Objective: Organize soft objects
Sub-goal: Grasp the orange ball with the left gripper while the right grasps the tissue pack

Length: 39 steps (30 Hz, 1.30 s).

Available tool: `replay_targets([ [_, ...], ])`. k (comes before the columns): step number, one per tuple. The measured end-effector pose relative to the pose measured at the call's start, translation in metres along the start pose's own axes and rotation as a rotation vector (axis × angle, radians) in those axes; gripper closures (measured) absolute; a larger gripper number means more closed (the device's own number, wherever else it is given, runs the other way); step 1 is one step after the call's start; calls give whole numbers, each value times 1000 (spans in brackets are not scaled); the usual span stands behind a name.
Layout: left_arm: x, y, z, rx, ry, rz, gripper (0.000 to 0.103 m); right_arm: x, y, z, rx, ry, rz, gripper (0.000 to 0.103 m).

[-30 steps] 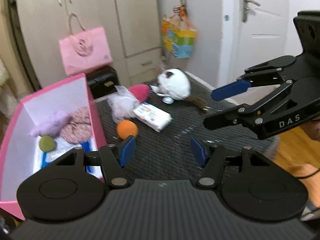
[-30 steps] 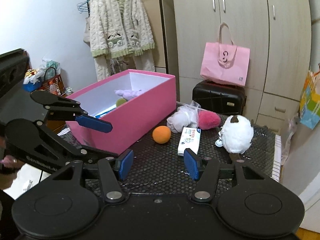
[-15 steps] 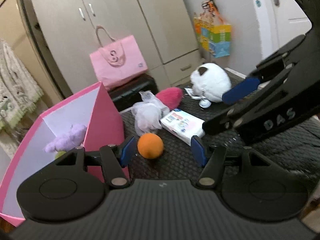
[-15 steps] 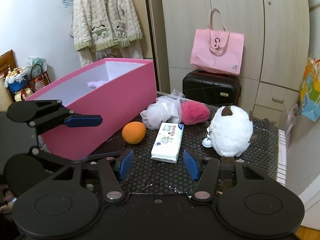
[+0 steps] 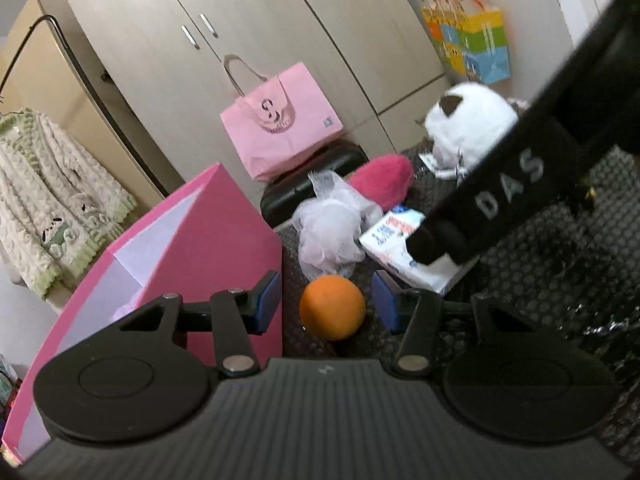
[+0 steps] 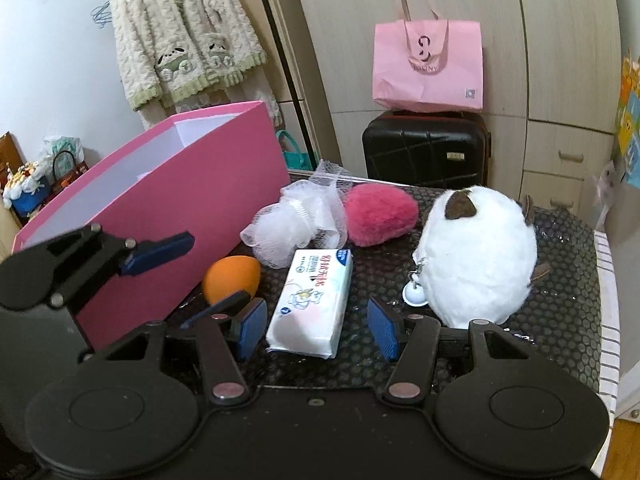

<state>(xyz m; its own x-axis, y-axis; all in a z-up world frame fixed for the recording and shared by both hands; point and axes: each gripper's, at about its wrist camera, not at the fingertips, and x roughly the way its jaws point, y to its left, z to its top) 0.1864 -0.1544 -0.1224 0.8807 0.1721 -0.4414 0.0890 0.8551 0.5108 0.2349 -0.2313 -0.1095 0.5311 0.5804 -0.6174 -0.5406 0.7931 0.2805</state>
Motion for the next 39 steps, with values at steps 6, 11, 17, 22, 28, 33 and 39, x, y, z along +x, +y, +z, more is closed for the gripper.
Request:
replay_targets([
  [6, 14, -1, 0, 3, 42, 12, 53, 12, -1, 3, 3, 32, 30, 42],
  [11, 22, -8, -1, 22, 60, 27, 53, 24, 2, 7, -12, 74, 23, 42],
  [17, 24, -13, 0, 19, 66, 52, 55, 38, -1, 14, -11, 90, 17, 44],
  [22, 22, -9, -1, -44, 55, 32, 67, 29, 3, 9, -73, 100, 25, 54],
  [28, 23, -10, -1, -59, 63, 25, 66, 18, -3, 2, -84, 103, 28, 54],
  [33, 24, -5, -1, -76, 68, 19, 67, 24, -4, 1, -114, 110, 55, 51],
  [39, 13, 3, 1, -105, 32, -16, 68, 16, -1, -4, -93, 87, 21, 56],
])
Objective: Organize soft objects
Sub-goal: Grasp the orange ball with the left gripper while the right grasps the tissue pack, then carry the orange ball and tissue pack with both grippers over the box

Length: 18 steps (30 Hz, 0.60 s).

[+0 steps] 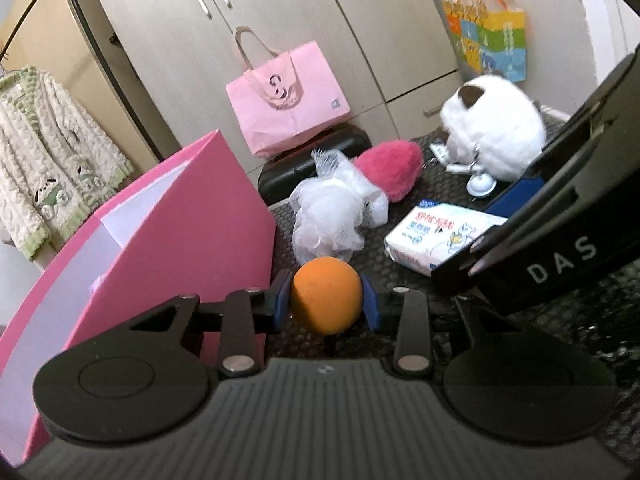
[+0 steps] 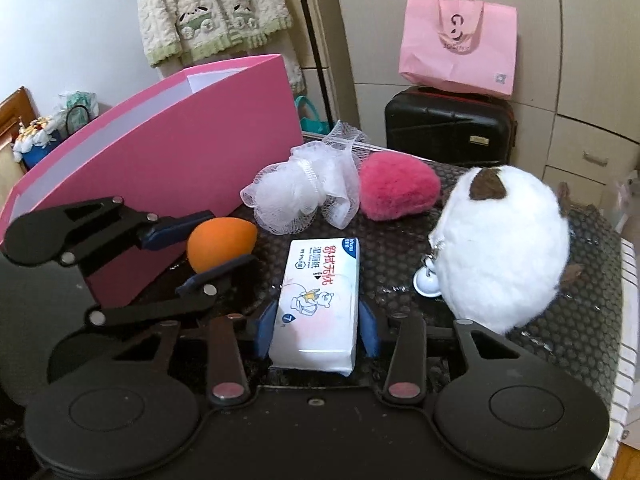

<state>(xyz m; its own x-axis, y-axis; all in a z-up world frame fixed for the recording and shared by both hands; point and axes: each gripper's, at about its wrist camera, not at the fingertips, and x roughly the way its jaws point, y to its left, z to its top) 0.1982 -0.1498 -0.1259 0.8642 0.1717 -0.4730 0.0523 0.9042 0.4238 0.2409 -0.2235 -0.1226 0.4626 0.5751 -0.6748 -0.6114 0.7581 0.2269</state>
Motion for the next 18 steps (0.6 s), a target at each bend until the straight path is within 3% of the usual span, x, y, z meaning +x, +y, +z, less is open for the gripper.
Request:
replay_targets([
  [11, -39, 10, -3, -41, -61, -106, 68, -35, 0, -23, 121, -29, -55, 57],
  [18, -59, 25, -7, -83, -66, -216, 68, -56, 17, -38, 145, -41, -27, 57],
])
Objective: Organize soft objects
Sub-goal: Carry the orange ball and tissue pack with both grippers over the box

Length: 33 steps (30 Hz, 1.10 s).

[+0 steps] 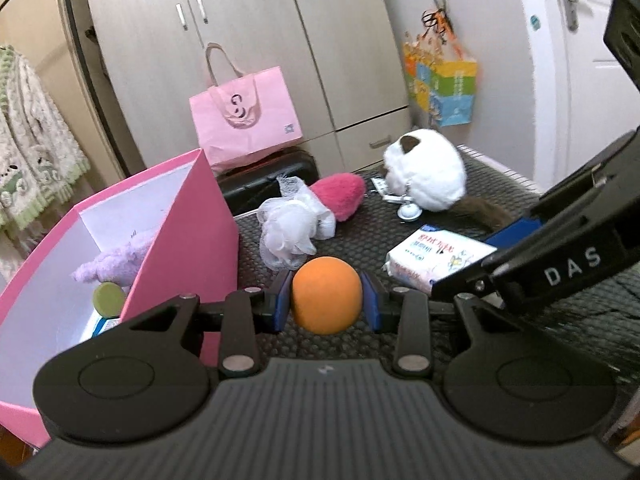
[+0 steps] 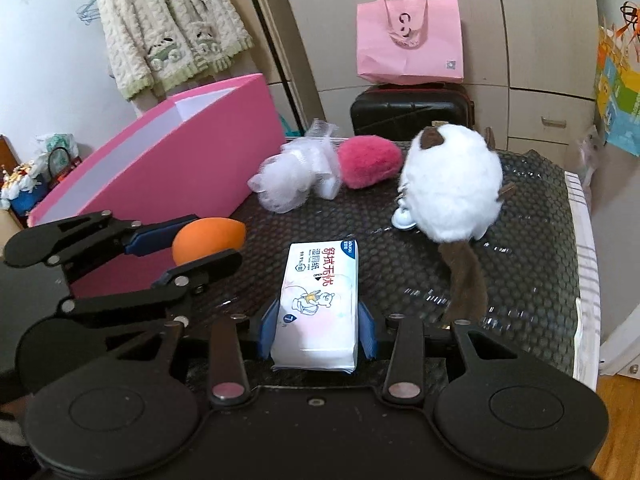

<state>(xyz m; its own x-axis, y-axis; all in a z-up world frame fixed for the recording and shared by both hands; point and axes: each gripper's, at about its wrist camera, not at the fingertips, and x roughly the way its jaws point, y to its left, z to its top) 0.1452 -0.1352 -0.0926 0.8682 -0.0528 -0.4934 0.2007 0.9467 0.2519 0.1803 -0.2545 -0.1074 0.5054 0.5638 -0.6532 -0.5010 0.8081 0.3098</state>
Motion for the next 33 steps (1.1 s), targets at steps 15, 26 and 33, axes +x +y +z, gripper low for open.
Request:
replay_targets([
  [15, -56, 27, -13, -3, 50, -262, 68, -48, 34, -31, 58, 52, 20, 57],
  [26, -91, 70, -24, -23, 138, -374, 68, -66, 71, -32, 63, 112, 96, 57],
  [33, -113, 99, -31, -63, 237, -461, 68, -78, 105, -22, 22, 144, 156, 57],
])
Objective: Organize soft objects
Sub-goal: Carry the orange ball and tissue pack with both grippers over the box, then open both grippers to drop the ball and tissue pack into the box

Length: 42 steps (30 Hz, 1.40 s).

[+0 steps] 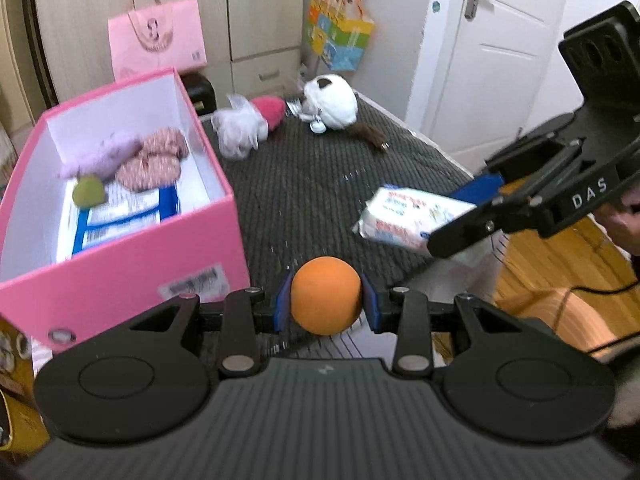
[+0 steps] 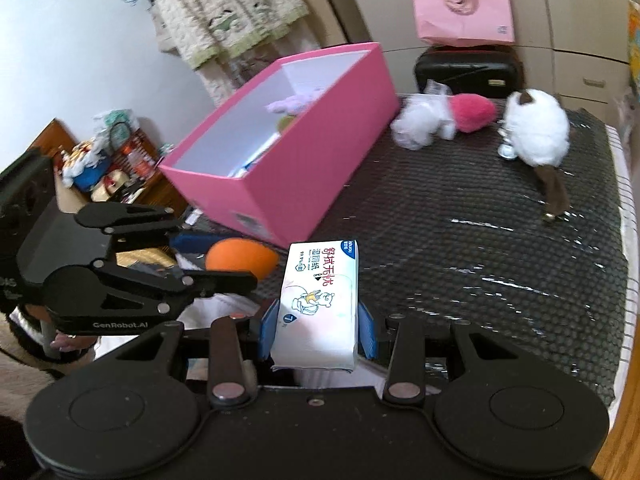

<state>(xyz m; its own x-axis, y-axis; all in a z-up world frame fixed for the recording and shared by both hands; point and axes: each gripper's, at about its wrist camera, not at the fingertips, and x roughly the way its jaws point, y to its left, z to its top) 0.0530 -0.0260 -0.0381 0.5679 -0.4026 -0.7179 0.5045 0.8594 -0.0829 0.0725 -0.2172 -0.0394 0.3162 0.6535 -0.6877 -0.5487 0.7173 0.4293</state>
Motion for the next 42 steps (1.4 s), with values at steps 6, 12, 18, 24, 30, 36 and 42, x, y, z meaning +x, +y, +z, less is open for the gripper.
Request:
replay_targets([
  [6, -38, 17, -5, -20, -24, 1, 68, -3, 33, 13, -66, 0, 45, 57],
  [12, -71, 38, -3, -44, -97, 28, 67, -1, 60, 32, -140, -27, 70, 57],
  [18, -86, 66, 5, -66, -160, 70, 67, 7, 82, 57, -188, -65, 80, 57],
  [24, -82, 101, 16, -107, -203, 100, 67, 25, 92, 85, -236, -111, 42, 57],
  [30, -63, 135, 29, -130, -231, 159, 67, 60, 99, 120, -294, -135, -67, 57],
  [36, -30, 172, 45, -149, -189, 186, 67, 110, 96, 151, -331, -76, -123, 57],
  [42, 5, 199, 49, -147, -101, 188, 67, 158, 89, 166, -369, 5, -176, 57],
])
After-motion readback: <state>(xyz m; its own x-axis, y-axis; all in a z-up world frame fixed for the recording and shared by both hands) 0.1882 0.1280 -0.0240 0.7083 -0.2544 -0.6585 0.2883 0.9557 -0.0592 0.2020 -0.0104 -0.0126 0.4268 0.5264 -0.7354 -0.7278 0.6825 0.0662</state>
